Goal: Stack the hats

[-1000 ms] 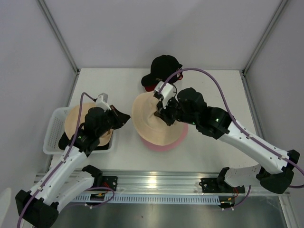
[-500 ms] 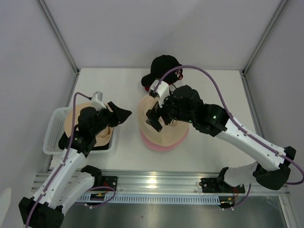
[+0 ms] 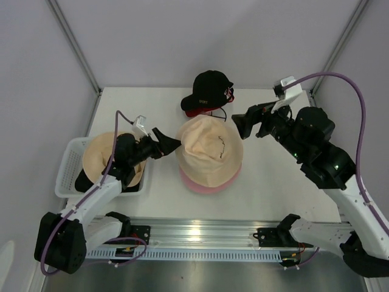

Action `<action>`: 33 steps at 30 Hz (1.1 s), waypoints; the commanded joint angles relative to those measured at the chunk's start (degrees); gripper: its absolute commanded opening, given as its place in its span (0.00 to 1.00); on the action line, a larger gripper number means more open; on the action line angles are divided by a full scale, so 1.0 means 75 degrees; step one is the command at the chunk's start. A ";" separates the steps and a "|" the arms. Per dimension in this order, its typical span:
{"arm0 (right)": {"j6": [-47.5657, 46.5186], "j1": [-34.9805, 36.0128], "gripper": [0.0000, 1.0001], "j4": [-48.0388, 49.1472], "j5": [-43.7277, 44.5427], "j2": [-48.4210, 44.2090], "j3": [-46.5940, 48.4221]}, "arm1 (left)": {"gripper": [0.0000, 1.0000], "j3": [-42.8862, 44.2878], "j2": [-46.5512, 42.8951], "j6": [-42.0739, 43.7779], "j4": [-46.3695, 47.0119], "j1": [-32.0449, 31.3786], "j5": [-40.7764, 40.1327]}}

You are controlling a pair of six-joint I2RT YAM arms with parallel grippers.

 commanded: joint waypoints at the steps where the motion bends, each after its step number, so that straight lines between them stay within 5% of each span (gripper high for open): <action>1: 0.1446 -0.1535 0.99 0.0475 -0.0672 -0.0009 -0.1085 | 0.85 -0.0430 0.0026 -0.0227 0.2035 0.0068 0.0465; 7: 0.3239 -0.3531 0.99 0.1799 -0.3109 0.0025 -0.2807 | 0.84 -0.0594 0.0118 -0.0132 0.2587 0.0279 0.0640; 10: 0.3839 -0.3792 0.99 0.2514 -0.3978 0.0294 -0.3255 | 0.84 -0.0769 0.0329 -0.0449 0.3266 0.0326 0.0721; 20: 0.4274 -0.3816 0.99 0.3230 -0.4096 0.0775 -0.3935 | 0.82 -0.0957 0.1208 -0.1059 0.4414 0.0326 0.0838; 27: 0.4321 -0.3897 0.99 0.3887 -0.4120 0.1045 -0.4638 | 0.71 -0.1355 0.2332 -0.1914 0.6758 0.0326 0.1401; 30: 0.4357 -0.3898 0.98 0.3922 -0.4085 0.1034 -0.4732 | 0.59 -0.1508 0.2907 -0.2347 0.7895 0.0326 0.1390; 33: 0.4333 -0.3909 0.98 0.3840 -0.4003 0.0952 -0.4791 | 0.32 -0.1531 0.3108 -0.2431 0.8002 0.0338 0.1332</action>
